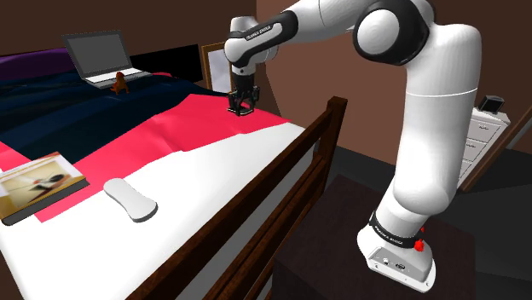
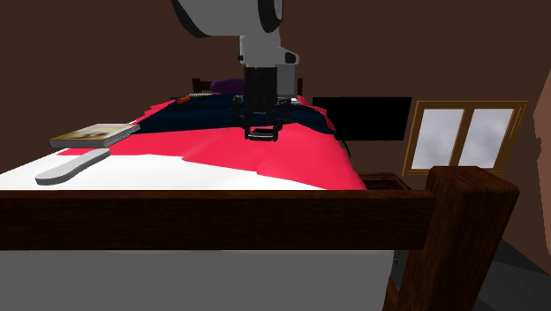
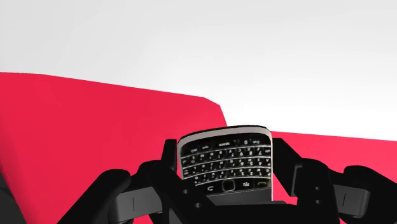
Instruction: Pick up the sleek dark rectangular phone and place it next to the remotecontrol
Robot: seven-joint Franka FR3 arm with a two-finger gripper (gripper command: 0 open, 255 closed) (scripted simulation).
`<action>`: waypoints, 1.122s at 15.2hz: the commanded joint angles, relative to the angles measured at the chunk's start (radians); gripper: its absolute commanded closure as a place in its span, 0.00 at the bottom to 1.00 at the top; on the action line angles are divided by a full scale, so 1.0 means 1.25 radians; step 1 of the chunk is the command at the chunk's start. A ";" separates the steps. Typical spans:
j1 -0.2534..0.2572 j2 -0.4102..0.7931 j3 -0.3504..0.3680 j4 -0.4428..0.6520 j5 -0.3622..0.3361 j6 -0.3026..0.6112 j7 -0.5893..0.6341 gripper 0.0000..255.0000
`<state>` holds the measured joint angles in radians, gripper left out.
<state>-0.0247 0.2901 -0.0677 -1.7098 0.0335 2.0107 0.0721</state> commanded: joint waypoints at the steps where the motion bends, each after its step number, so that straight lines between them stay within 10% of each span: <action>1: 0.022 -0.003 0.011 -0.003 -0.004 0.001 0.035 1.00; 17: 0.203 0.068 0.099 0.108 -0.039 -0.038 0.313 1.00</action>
<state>0.2150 0.3727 0.0502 -1.5777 -0.0127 1.9646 0.4413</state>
